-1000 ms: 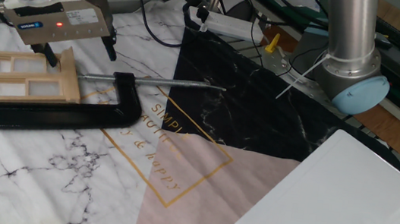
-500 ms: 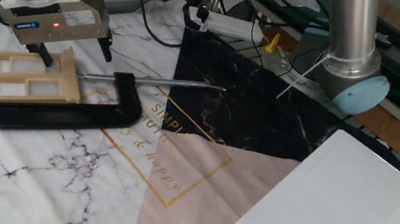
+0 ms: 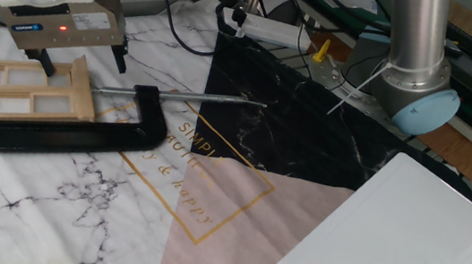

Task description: Close a sliding window

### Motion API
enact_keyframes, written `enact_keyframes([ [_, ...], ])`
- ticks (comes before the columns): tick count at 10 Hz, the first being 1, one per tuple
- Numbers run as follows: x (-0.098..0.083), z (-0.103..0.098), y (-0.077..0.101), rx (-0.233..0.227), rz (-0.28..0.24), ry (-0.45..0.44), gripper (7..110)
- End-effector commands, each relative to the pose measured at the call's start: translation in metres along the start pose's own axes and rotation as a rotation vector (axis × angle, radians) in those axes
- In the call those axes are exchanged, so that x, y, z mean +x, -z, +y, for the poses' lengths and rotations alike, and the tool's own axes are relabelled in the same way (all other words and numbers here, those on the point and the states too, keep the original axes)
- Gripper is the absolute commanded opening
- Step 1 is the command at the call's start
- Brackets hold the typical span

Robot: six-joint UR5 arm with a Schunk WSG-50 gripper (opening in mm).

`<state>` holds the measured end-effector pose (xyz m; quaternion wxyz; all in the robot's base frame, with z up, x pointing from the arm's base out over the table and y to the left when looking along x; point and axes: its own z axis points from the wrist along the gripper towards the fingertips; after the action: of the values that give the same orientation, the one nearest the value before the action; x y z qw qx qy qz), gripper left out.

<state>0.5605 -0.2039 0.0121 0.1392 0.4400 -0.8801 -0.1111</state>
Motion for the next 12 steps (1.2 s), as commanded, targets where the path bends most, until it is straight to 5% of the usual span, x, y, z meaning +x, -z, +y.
enact_keyframes([
  [1, -0.002, -0.005, 0.002, 0.025, -0.006, 0.002, 88],
  [12, -0.01, -0.029, 0.005, 0.138, -0.009, 0.033, 88],
])
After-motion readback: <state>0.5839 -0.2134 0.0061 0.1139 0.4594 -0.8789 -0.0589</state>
